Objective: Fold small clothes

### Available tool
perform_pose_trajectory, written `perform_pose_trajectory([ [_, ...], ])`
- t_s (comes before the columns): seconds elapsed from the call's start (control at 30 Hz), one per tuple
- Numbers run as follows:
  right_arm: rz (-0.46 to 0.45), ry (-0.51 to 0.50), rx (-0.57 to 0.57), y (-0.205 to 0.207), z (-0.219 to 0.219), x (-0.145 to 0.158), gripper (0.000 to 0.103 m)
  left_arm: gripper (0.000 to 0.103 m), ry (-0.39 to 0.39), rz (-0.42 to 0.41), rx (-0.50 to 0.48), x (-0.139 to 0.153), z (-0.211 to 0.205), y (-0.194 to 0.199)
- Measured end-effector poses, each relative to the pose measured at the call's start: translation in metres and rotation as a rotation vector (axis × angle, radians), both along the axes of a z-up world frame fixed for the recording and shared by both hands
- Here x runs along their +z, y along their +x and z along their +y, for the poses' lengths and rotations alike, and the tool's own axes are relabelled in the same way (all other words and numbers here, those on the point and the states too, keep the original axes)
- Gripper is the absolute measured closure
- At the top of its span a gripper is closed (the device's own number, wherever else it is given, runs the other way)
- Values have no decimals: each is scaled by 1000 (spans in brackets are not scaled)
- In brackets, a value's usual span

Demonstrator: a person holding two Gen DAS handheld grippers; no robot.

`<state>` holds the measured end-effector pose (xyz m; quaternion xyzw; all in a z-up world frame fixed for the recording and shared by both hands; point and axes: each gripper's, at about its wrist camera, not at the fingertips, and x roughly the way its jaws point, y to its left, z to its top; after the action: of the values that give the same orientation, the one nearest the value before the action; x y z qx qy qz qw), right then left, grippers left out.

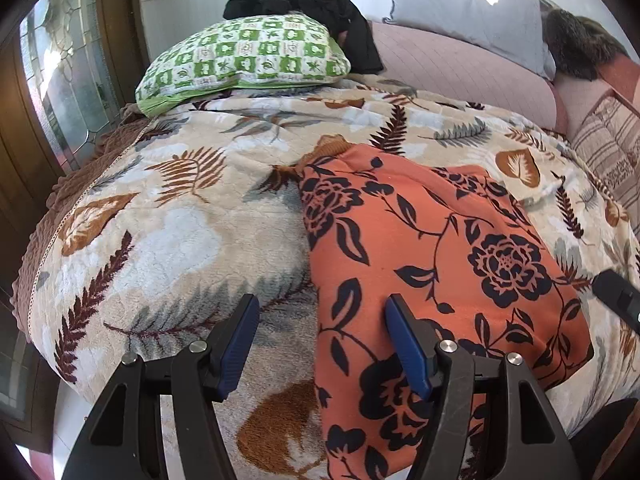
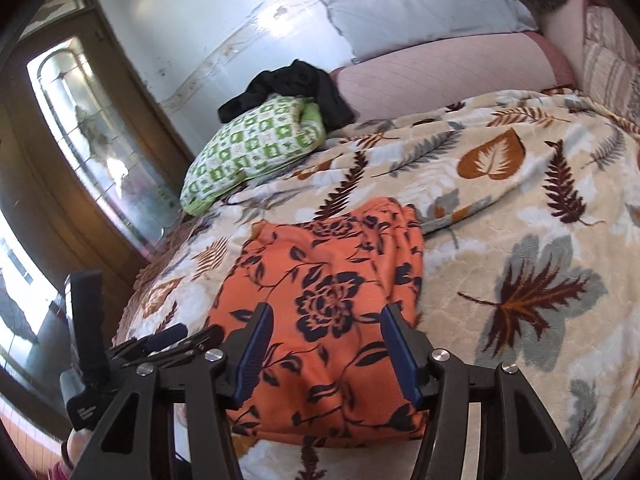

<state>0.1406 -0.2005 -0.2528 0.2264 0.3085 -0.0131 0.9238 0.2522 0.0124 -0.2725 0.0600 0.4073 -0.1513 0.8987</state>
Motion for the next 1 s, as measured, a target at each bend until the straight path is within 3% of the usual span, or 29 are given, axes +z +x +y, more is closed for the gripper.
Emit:
perform_pose_trajectory([
  [0.07,26,27,19,4,4,-10,44,34,-1,5,6,-2,3,2],
  [0.13,112,61,25,13,2,-32,45,22,28,17,19,-10,4,8],
  [0.2,193,56,4,20,-3,-55,49,20,41,55,14,-20,3,14],
  [0.27,179,45,2,19,-5,-53,54,20,12,75,16,-20,7,16],
  [0.5,150,112,7,39,-19,-29,54,20,-56,89,32,4,7,40],
  [0.67,135,127,-2,88,-27,-12,54,20,4,108,44,2,-20,75],
  [0.8,200,187,-54,127,-47,-26,54,20,30,135,34,-13,-37,99],
  [0.9,331,290,-95,151,-69,-62,55,19,10,188,28,-29,-37,107],
  [1.0,316,349,-86,151,-78,-67,56,19,-27,199,29,-28,-31,105],
])
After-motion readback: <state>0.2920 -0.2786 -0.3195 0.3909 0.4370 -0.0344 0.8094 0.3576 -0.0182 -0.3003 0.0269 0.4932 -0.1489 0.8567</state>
